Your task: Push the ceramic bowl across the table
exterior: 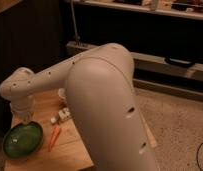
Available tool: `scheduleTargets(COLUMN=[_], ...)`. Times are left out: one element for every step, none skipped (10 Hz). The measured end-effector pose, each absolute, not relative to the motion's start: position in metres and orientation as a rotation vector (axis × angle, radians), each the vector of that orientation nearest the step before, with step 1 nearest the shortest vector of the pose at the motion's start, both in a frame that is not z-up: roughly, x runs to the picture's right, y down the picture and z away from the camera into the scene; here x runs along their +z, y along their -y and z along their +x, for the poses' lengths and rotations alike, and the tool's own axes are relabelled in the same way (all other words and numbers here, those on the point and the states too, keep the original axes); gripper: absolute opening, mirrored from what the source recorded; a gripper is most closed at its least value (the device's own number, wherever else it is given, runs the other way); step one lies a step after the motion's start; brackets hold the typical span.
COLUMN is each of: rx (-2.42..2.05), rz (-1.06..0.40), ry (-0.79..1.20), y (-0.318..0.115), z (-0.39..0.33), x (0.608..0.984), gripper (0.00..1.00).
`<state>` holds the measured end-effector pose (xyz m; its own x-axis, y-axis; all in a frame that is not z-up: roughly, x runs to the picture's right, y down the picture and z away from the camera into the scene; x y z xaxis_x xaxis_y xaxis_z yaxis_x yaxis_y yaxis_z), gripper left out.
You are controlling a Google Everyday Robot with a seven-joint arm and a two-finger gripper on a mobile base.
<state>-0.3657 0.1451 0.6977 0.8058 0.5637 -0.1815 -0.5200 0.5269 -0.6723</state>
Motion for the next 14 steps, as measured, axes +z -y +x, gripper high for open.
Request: scheduleTargets(rx=[0.639, 0.628, 0.621, 0.614, 0.606, 0.599, 0.592, 0.583, 0.577, 0.576, 0.573, 0.572, 0.568, 0.567], rz=[-0.793, -0.806, -0.819, -0.828, -0.843, -0.852, -0.859, -0.866, -0.875, -0.883, -0.888, -0.89, -0.89, -0.89], ry=[0.042, 0.027, 0.013, 0.0, -0.007, -0.014, -0.019, -0.027, -0.035, -0.022, -0.004, 0.012, 0.021, 0.031], y=[-0.154, -0.162, -0.169, -0.172, -0.178, -0.183, -0.188, -0.195, -0.204, -0.209, -0.212, -0.214, -0.217, -0.218], z=[-0.365, -0.365, -0.364, -0.362, -0.361, -0.362, -0.364, -0.366, -0.366, -0.365, -0.363, -0.362, -0.361, -0.362], x=[0.71, 0.719, 0.726, 0.731, 0.735, 0.736, 0.737, 0.739, 0.743, 0.746, 0.748, 0.749, 0.748, 0.746], gripper=[0.04, 0.04, 0.04, 0.04, 0.04, 0.04, 0.04, 0.04, 0.04, 0.04, 0.04, 0.04, 0.04, 0.04])
